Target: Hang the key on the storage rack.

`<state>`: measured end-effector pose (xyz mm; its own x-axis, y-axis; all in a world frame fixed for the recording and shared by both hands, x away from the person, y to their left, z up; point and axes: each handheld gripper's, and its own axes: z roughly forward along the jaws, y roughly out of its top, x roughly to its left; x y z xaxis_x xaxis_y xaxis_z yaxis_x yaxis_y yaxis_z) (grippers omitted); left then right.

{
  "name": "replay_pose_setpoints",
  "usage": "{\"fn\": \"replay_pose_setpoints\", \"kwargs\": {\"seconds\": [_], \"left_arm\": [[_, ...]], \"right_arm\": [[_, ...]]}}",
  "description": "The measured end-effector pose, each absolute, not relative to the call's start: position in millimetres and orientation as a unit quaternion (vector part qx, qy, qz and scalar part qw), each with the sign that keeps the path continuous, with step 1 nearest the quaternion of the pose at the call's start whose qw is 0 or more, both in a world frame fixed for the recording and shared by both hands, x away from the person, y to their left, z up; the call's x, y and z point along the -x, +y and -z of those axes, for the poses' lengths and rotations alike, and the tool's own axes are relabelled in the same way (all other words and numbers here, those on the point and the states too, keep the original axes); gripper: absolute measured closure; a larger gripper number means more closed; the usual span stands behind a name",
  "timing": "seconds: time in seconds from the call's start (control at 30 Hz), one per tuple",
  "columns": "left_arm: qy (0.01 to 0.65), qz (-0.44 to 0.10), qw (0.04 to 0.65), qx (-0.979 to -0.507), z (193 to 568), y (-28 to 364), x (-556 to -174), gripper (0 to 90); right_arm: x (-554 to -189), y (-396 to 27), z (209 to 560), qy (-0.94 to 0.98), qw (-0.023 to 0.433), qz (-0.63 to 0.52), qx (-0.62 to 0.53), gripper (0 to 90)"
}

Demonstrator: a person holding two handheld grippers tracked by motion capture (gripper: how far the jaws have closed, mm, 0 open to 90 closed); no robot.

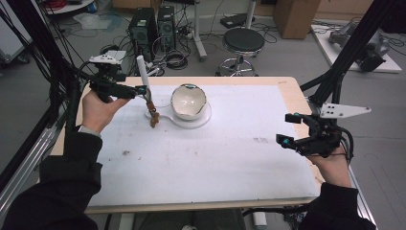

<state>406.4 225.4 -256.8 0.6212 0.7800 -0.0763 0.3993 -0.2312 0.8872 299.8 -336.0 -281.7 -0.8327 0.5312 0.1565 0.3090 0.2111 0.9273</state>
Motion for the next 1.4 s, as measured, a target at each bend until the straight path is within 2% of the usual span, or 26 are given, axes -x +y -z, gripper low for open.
{"fn": "replay_pose_setpoints", "kwargs": {"seconds": [0.33, 0.43, 0.5, 0.63, 1.2, 1.4], "left_arm": [[0.384, -0.190, 0.519, -0.740, 265, 258, -356, 1.7], [0.374, -0.197, 0.519, -0.742, 269, 265, -339, 1.7], [0.369, -0.219, 0.520, -0.738, 273, 270, -325, 1.7], [0.363, -0.209, 0.548, -0.724, 281, 281, -306, 1.7], [0.358, -0.181, 0.575, -0.713, 295, 272, -289, 1.7], [0.342, -0.199, 0.573, -0.717, 291, 264, -283, 1.7]], "right_arm": [[-306, -336, 286, 0.763, 0.108, -0.568, -0.288, 8.1], [-307, -338, 286, 0.762, 0.110, -0.569, -0.289, 8.1], [-309, -339, 287, 0.761, 0.111, -0.567, -0.295, 8.1], [-310, -341, 289, 0.759, 0.115, -0.565, -0.301, 8.1], [-302, -336, 287, 0.755, 0.148, -0.563, -0.300, 8.1], [-301, -330, 286, 0.757, 0.153, -0.562, -0.297, 8.1]]}}
